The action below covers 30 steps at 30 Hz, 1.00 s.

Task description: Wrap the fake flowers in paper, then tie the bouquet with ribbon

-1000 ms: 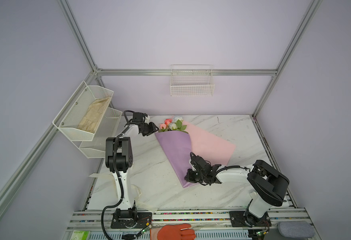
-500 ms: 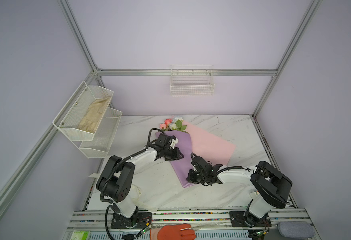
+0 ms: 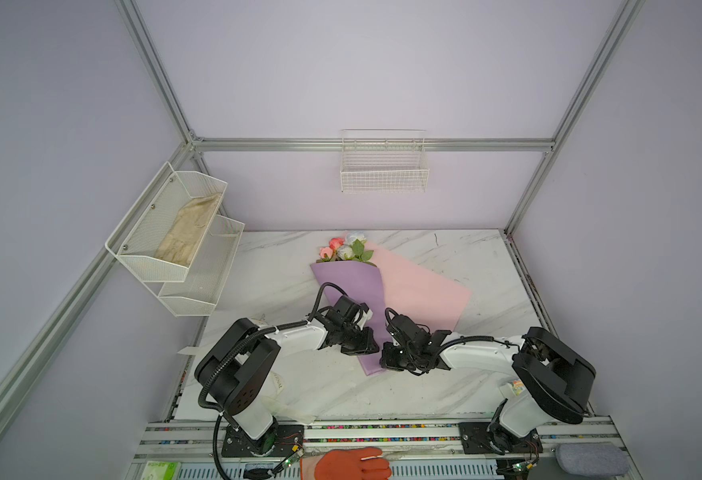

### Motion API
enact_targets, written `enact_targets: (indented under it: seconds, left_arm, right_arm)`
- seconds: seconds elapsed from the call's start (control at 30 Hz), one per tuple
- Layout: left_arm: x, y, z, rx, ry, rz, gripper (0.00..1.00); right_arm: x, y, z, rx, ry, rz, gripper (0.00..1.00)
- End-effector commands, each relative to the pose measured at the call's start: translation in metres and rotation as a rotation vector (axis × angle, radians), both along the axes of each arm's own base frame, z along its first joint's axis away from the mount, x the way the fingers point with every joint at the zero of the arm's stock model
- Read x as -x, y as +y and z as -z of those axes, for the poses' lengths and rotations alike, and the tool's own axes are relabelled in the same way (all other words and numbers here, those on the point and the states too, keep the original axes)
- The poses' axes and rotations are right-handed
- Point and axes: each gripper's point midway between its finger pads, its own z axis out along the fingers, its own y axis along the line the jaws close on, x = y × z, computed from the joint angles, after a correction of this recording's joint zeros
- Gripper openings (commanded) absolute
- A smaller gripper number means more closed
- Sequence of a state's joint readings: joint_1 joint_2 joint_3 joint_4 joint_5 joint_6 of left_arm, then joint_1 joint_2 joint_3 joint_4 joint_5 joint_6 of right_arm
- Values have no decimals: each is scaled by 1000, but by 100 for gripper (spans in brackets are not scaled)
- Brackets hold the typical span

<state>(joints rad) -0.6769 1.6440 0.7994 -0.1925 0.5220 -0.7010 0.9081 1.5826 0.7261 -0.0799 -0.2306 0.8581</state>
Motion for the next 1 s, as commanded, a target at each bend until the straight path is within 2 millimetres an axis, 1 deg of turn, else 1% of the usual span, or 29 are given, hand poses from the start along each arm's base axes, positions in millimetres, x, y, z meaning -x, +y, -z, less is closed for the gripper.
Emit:
enact_targets:
  seconds: [0.0, 0.1, 0.17, 0.23, 0.33, 0.4, 0.47, 0.57, 0.63, 0.67, 0.7, 0.73, 0.8, 0.87, 0.93, 0.97]
  left_arm:
    - [10, 5, 14, -16, 15, -8, 14]
    - [15, 9, 20, -31, 19, -11, 14]
    - [16, 9, 22, -30, 17, -10, 13]
    - [17, 7, 23, -27, 20, -4, 13]
    - [18, 7, 24, -27, 17, -2, 13]
    - [17, 6, 23, -25, 12, 0, 13]
    - [16, 4, 20, -17, 8, 2, 13]
    - [14, 2, 13, -3, -7, 1, 14]
    - [12, 1, 6, 9, -25, -1, 14]
    - [11, 1, 3, 14, -31, 1, 14]
    - [10, 0, 0, 20, -39, 4, 14]
    - [9, -2, -3, 29, -47, 11, 15]
    - [7, -4, -6, 34, -60, 21, 15]
    - [5, -6, -9, 35, -68, 23, 15]
    - [2, -9, -16, 49, -86, 29, 15]
    - [1, -11, -19, 55, -95, 35, 15]
  right_arm:
    - [8, -19, 11, 87, 22, 9, 4]
    - [1, -11, -5, 52, -10, 13, 4]
    - [-2, -9, -15, 29, -28, 22, 4]
    - [-4, -2, -25, -2, -38, 8, 4]
    - [-6, 6, -28, -18, -37, -10, 4]
    - [-6, 7, -23, -7, -32, -14, 4]
    - [-4, 4, -12, 17, -7, -18, 4]
    - [4, -9, 9, 83, 34, -12, 4]
    - [8, -15, 15, 103, 41, -9, 4]
    - [8, -16, 14, 102, 38, -8, 4]
    - [7, -15, 11, 94, 33, -10, 4]
    - [6, -8, 3, 62, 23, -18, 4]
    - [-3, 2, -18, 4, -16, -4, 9]
    - [-12, 4, -38, -37, -54, 22, 10]
    - [-23, -13, -47, -41, -71, 96, 11]
    - [-27, -24, -46, -36, -70, 125, 11]
